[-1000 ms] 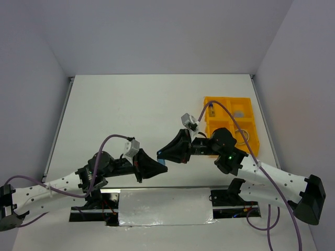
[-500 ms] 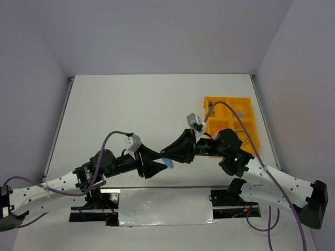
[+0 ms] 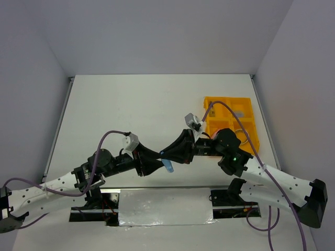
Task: Sort the stationery into containers
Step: Close the pen cap on the pen.
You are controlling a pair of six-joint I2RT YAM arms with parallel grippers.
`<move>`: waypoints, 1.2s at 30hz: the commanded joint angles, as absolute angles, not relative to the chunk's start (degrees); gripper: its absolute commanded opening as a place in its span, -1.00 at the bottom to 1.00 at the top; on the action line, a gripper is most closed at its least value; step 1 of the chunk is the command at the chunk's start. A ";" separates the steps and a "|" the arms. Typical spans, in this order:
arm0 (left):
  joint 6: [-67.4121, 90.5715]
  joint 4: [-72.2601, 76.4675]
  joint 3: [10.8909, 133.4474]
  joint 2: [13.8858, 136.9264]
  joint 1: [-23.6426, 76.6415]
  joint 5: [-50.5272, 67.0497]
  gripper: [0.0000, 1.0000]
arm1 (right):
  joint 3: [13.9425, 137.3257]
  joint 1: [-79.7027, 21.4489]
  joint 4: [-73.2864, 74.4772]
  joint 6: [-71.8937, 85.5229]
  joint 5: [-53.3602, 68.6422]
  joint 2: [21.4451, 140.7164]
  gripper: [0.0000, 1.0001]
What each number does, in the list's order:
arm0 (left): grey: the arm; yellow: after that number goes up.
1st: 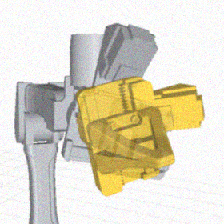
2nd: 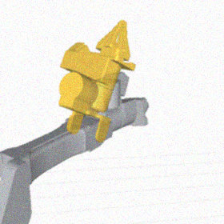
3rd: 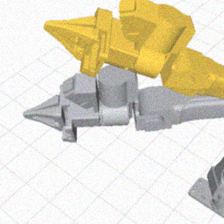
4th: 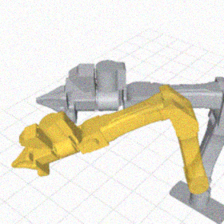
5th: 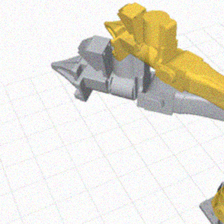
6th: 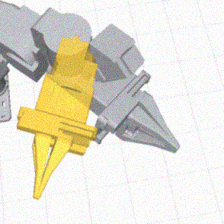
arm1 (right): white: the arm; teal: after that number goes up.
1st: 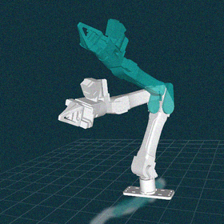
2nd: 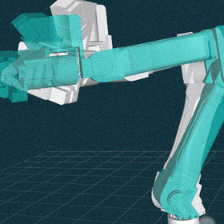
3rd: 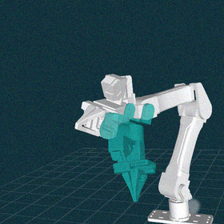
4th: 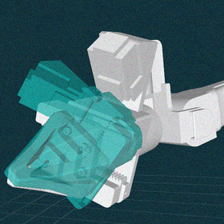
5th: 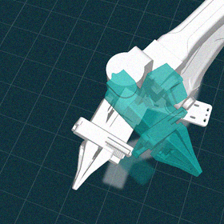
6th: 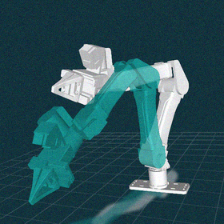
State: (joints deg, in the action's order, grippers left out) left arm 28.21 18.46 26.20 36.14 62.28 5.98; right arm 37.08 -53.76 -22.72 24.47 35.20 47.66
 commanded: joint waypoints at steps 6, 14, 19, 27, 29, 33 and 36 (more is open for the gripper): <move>27.24 21.71 25.14 32.87 61.96 5.71 -0.08 | 38.67 -53.88 -23.64 22.76 31.90 47.02 -1.00; 27.42 19.24 25.05 32.34 61.96 4.47 -0.52 | 38.94 -53.88 -21.80 21.09 27.86 46.85 -1.00; 29.96 26.08 23.21 32.34 61.96 7.47 -0.94 | 39.02 -53.88 -23.37 22.06 28.74 48.25 -1.00; 33.05 36.38 21.44 37.43 61.87 12.56 -0.83 | 39.11 -53.79 -24.43 22.41 29.36 49.39 -1.00; 32.78 36.39 21.97 38.23 61.87 13.09 -0.78 | 39.11 -53.79 -23.82 22.15 29.27 49.13 -1.00; 32.52 35.86 21.97 37.88 61.87 13.28 -0.45 | 38.85 -53.53 -22.68 21.27 28.04 48.69 -1.00; 32.17 34.72 21.71 36.57 61.87 11.96 -0.16 | 38.76 -53.35 -22.15 20.83 27.16 48.69 -1.00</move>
